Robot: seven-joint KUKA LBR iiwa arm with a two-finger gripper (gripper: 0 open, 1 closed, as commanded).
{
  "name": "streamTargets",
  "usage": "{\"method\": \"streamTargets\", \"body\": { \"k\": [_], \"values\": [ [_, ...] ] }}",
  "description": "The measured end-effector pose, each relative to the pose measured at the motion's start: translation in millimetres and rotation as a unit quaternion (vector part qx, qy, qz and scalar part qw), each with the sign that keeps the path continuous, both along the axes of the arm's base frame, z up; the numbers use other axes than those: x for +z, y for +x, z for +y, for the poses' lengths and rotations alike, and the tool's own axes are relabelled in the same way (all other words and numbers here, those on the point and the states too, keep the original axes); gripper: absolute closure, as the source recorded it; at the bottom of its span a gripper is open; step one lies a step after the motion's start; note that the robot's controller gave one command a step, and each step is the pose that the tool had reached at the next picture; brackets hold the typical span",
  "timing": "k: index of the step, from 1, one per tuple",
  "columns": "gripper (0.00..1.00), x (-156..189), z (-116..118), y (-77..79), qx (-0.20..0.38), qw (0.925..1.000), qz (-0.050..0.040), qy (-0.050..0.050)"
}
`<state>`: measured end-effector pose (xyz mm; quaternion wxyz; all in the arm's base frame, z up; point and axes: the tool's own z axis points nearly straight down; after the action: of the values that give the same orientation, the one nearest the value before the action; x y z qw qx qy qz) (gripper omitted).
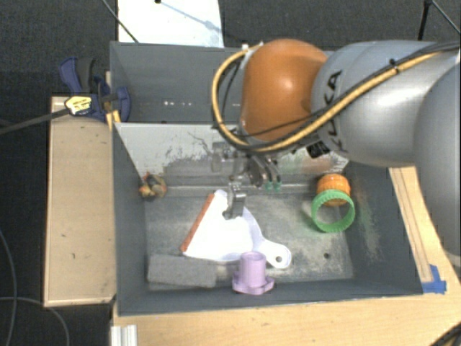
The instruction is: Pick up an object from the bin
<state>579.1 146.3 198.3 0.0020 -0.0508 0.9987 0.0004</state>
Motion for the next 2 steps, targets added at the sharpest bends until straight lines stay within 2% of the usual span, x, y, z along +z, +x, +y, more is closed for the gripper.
{"method": "streamTargets", "body": {
  "k": [1, 2],
  "values": [
    [0.0, -35, -16, -16.9, 0.05, 0.9988, -0.0017, 0.0],
    [0.0, -83, 7, -64.6, 0.04, 0.9992, 0.0, 0.0]
  ]
}}
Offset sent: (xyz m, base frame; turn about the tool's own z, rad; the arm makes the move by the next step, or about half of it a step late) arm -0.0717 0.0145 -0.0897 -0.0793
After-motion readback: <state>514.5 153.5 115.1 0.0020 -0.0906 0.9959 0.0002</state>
